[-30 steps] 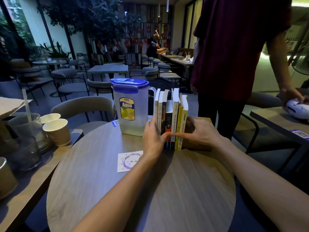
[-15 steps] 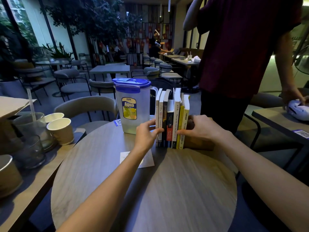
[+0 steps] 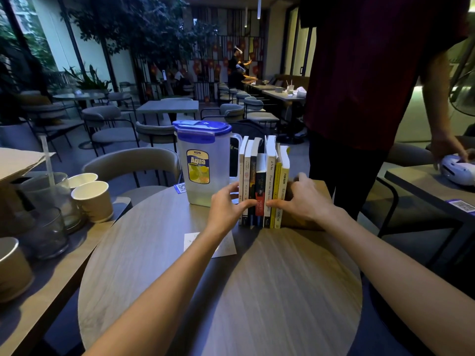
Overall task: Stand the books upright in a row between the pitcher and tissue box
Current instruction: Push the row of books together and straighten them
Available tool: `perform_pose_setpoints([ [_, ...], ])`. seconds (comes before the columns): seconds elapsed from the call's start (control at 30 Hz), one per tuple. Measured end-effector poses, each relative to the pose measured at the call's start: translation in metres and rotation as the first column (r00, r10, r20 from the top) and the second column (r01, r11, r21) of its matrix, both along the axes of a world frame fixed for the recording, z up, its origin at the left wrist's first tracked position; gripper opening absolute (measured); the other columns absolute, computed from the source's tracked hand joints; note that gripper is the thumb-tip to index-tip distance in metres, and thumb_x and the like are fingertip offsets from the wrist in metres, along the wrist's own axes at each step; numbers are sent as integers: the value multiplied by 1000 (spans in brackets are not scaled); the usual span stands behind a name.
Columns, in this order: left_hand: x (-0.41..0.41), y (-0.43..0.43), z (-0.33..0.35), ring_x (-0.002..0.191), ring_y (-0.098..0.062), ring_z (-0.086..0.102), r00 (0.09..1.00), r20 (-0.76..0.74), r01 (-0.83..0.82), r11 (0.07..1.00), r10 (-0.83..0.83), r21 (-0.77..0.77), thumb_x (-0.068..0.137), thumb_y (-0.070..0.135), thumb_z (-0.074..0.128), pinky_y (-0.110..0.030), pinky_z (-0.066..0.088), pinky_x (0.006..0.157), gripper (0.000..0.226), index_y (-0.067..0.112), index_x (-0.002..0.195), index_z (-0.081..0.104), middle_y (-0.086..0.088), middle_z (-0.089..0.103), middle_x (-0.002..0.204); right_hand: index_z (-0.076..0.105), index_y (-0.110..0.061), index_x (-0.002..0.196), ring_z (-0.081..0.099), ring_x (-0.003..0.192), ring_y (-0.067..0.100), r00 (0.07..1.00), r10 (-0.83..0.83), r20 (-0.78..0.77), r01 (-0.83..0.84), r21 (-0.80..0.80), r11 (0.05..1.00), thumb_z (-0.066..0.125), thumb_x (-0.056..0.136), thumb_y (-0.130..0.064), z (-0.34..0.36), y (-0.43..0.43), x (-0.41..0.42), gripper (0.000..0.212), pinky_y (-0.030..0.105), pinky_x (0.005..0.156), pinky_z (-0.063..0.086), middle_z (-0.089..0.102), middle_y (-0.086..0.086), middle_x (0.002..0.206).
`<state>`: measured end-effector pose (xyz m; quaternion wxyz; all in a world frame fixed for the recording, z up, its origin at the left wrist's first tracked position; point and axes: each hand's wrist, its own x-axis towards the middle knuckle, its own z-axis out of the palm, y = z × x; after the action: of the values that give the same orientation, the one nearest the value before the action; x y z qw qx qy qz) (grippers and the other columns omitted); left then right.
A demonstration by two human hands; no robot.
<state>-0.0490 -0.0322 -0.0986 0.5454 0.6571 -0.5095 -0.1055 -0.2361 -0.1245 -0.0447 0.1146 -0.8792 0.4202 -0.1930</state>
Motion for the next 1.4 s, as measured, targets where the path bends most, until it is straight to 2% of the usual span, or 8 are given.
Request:
perform_pose_setpoints([
  [0.13,-6,-1,3,107,-7,64,1000,21,-13,999,14,-30,79,32,82,-16,51,84,57,20,132,63,5,72,118,68,-22,120,65,114,12,988,74,135,-75,2,997,79,80,-45,-9,3,3,47,32,92,58,69,-2,121],
  [0.27,-9,-2,7,105,-6,65,998,56,-21,999,24,-42,81,31,80,-9,48,78,51,19,129,65,3,73,117,70,-18,120,66,112,9,962,87,258,-85,-18,996,76,87,-35,-13,6,2,39,10,82,45,72,-2,119],
  [0.43,-8,-6,5,101,-5,65,995,72,-64,997,68,-48,82,29,80,-11,48,78,46,18,125,68,1,74,116,70,-18,121,64,117,16,952,87,292,-69,-71,995,72,89,-39,-22,8,5,39,34,97,54,71,0,121],
  [0.73,-8,-7,3,101,-2,64,996,57,-71,995,74,-64,81,32,80,-4,47,70,48,20,126,66,4,73,116,68,-17,121,62,116,15,966,43,256,-41,-15,999,80,80,-43,-14,-1,2,50,24,88,45,70,1,122],
  [0.9,-7,-7,4,100,-3,61,997,28,-66,996,68,-63,81,31,81,-4,46,67,51,20,128,63,3,71,117,68,-22,113,57,93,2,981,37,189,-44,36,998,83,74,-47,-3,-9,1,49,20,78,47,73,-1,116],
  [1.1,-4,-9,2,100,-5,60,997,15,-73,996,74,-44,80,34,81,-8,44,72,57,17,130,59,2,69,116,65,-17,117,58,99,4,974,51,222,-58,27,998,84,76,-42,-7,-7,1,51,13,69,40,70,1,117],
  [1.33,-5,-10,-1,106,-8,61,999,-10,-45,998,45,-36,79,36,81,-20,51,83,61,20,132,54,2,66,121,63,-17,122,56,103,4,975,53,214,-60,27,998,82,78,-43,-6,-5,2,55,20,81,45,69,3,123],
  [1.4,-6,-10,-1,107,-7,59,999,-7,-45,998,45,-35,79,33,82,-15,49,80,62,20,133,53,2,65,124,64,-17,123,59,105,6,974,56,220,-66,36,997,82,79,-42,-7,-5,2,54,21,82,45,69,2,123],
])
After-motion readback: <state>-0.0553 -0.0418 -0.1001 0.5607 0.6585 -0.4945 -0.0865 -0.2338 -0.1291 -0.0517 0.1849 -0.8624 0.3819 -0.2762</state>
